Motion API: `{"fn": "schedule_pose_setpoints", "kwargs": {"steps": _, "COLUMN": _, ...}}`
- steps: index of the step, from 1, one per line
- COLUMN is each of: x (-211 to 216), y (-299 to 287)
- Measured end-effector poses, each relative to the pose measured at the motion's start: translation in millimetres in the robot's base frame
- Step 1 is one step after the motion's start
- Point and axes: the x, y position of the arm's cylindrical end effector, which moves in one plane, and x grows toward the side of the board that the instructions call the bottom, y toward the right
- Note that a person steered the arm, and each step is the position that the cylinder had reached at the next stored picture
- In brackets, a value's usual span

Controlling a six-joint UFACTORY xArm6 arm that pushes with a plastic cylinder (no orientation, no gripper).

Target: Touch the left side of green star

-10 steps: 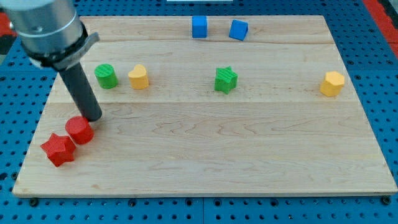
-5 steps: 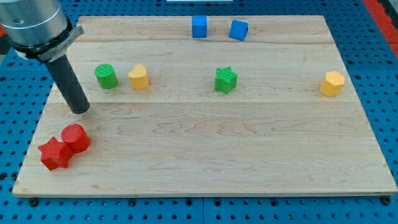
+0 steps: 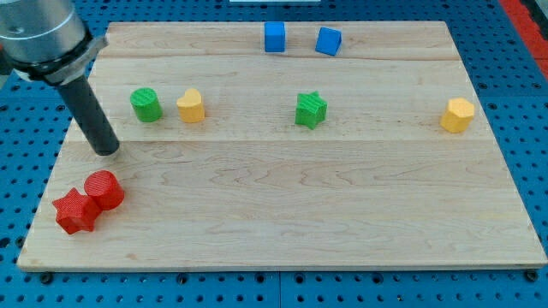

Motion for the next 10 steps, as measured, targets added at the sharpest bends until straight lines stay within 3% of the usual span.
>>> {"fn": "schedule_pose_setpoints", "kwargs": {"steps": 5, "x": 0, "y": 97}}
{"fn": "schedule_pose_setpoints", "kwargs": {"steps": 6, "x": 0, "y": 170}}
{"fn": "schedule_pose_setpoints", "kwargs": {"steps": 7, "x": -12, "y": 219}}
{"fn": "schedule_pose_setpoints", "kwargs": {"steps": 10, "x": -90, "y": 240}}
